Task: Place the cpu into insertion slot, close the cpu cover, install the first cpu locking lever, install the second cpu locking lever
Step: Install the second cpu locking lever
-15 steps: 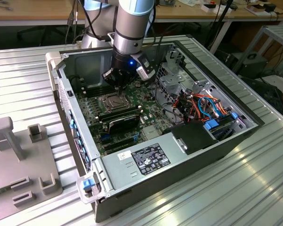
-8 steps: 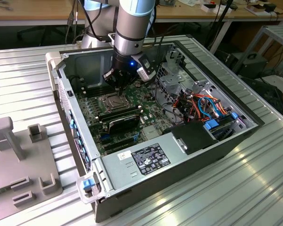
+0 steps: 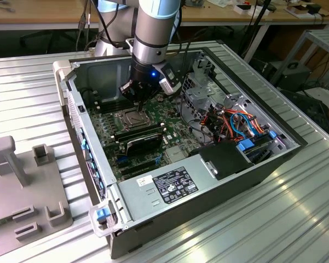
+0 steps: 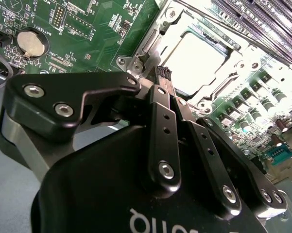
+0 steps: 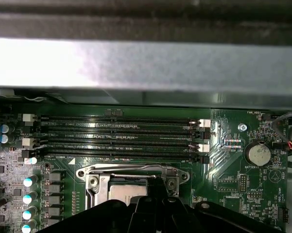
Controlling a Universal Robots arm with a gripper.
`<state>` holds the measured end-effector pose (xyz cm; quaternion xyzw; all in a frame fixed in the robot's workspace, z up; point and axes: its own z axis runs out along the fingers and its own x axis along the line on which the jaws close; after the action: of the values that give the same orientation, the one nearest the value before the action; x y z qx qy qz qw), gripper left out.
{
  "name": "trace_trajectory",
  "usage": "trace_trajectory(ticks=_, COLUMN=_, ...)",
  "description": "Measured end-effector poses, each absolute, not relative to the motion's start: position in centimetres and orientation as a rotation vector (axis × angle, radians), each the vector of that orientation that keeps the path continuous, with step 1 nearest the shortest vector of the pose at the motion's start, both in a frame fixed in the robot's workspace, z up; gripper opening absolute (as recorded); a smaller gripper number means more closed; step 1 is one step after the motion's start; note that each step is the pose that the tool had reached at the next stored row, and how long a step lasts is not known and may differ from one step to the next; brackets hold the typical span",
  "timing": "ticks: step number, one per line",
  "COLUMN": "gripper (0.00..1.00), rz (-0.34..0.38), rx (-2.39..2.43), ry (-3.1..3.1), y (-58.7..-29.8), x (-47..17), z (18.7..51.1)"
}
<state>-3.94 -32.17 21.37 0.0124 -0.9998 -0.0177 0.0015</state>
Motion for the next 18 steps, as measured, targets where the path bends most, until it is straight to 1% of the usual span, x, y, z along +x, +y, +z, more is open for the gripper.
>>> trace_trajectory(ticks=2, gripper=0.11, rz=-0.055, rx=0.039, ry=-3.138, y=-32.2, x=-3.9, z=21.5)
trace_trajectory(ticks=4, gripper=0.11, rz=-0.055, rx=0.039, ry=-3.138, y=-32.2, x=-3.9, z=22.7)
trace_trajectory(ticks=6, gripper=0.11, rz=-0.056, rx=0.039, ry=-3.138, y=-32.2, x=-3.9, z=23.0)
trace_trajectory(ticks=18, gripper=0.11, rz=-0.055, rx=0.039, ry=-3.138, y=-35.0, x=-3.9, z=23.7)
